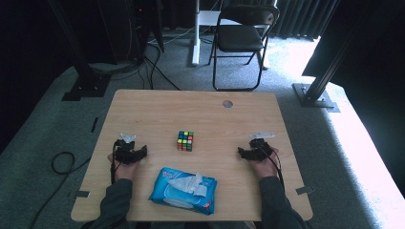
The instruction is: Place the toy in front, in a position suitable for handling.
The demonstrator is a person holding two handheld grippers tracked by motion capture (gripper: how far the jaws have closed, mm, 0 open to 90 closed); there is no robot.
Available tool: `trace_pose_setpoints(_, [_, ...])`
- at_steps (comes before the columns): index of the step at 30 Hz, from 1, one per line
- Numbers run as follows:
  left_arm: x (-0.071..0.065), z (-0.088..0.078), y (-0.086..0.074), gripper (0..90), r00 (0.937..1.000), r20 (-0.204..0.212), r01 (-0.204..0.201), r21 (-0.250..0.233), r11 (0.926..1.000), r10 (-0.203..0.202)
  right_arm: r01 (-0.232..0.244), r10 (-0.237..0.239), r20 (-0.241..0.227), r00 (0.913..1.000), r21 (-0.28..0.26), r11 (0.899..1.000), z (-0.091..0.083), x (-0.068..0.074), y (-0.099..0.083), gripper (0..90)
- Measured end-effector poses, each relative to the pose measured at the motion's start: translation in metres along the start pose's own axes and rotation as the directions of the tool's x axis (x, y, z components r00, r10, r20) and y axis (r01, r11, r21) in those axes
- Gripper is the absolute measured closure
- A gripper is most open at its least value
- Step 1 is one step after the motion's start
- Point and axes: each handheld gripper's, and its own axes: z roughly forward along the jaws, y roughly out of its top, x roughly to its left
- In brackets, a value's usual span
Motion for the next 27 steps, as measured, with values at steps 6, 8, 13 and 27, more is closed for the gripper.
trace_pose_setpoints(6, [-0.003, -0.003, 0.002, 36.8, 0.9999, 0.012, -0.010, -0.006, 0.9999, 0.010, 0.004, -0.004, -0.007, 1.0000, -0.004, 1.000, 0.000, 0.002, 0.001, 32.6])
trace_pose_setpoints(8, [-0.001, -0.003, 0.002, 36.7, 0.9999, 0.017, -0.001, 0.000, 1.0000, 0.001, 0.007, -0.007, -0.009, 0.9999, -0.006, 1.000, 0.000, 0.003, 0.001, 36.3])
trace_pose_setpoints(13, [0.001, -0.002, 0.002, 36.6, 0.9994, 0.031, 0.017, 0.000, 0.9998, -0.017, 0.043, -0.045, -0.031, 0.9985, -0.044, 0.998, -0.004, 0.011, 0.004, 44.6])
trace_pose_setpoints(27, [-0.002, 0.004, 0.001, 36.5, 0.9995, 0.032, -0.003, 0.025, 0.9997, 0.002, 0.181, -0.191, -0.124, 0.9738, -0.085, 0.980, -0.011, 0.042, 0.027, 29.5])
